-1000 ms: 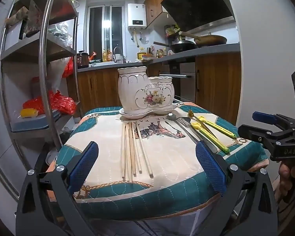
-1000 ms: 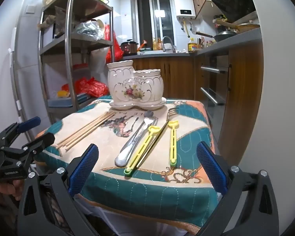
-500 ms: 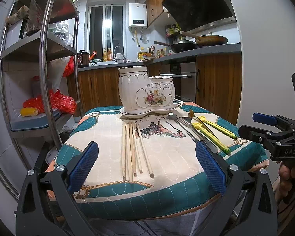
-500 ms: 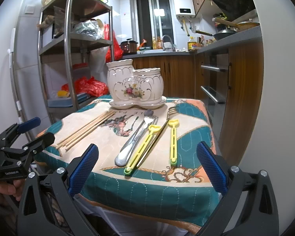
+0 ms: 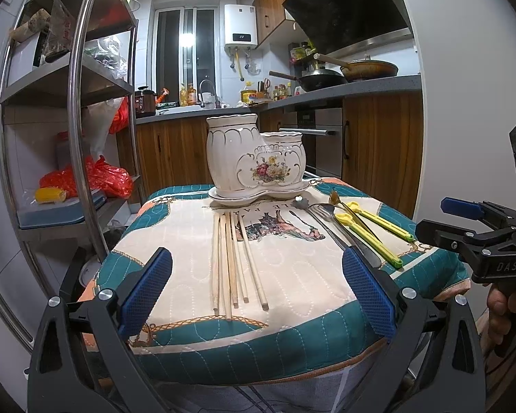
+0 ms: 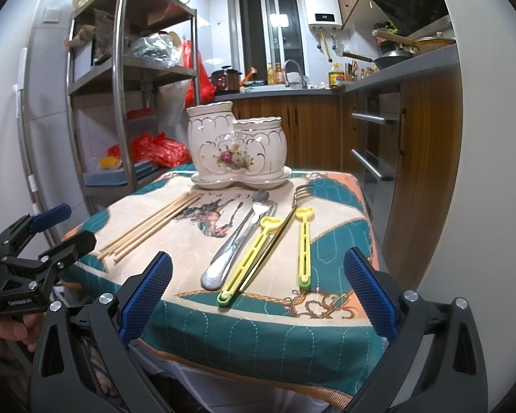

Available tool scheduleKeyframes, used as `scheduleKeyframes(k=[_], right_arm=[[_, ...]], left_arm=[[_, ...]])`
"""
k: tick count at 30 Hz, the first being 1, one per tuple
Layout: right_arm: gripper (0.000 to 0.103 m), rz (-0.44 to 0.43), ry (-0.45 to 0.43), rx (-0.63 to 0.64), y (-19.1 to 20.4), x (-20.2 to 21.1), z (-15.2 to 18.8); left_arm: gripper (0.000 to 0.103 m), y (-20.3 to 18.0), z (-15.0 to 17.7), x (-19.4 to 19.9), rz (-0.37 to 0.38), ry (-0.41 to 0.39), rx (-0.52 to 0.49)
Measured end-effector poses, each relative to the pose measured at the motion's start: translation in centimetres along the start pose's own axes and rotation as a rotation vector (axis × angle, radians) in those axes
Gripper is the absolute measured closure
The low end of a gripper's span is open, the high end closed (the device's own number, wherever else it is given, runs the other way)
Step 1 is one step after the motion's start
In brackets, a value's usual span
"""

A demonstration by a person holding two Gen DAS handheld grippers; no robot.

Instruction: Organize utensils

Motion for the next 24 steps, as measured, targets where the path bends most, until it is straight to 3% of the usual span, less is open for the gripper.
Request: scheduleKeyframes(k=[24], right_arm=[[0.004,0.003,0.005,0.002,0.20,-0.34,0.22]], left_arm=[[0.005,-0.03,0.13,-0.19,-0.007,0.006,-0.012]])
Point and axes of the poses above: each gripper's, at about its wrist camera, not at the fingertips, and x roughly against the way its jaws point, y to its left, z to its underside, the point moved 2 cm from there along -x, roughly the way its jaws point, and after that the axes turned 14 degrees about -z, right-handed, at the moved point
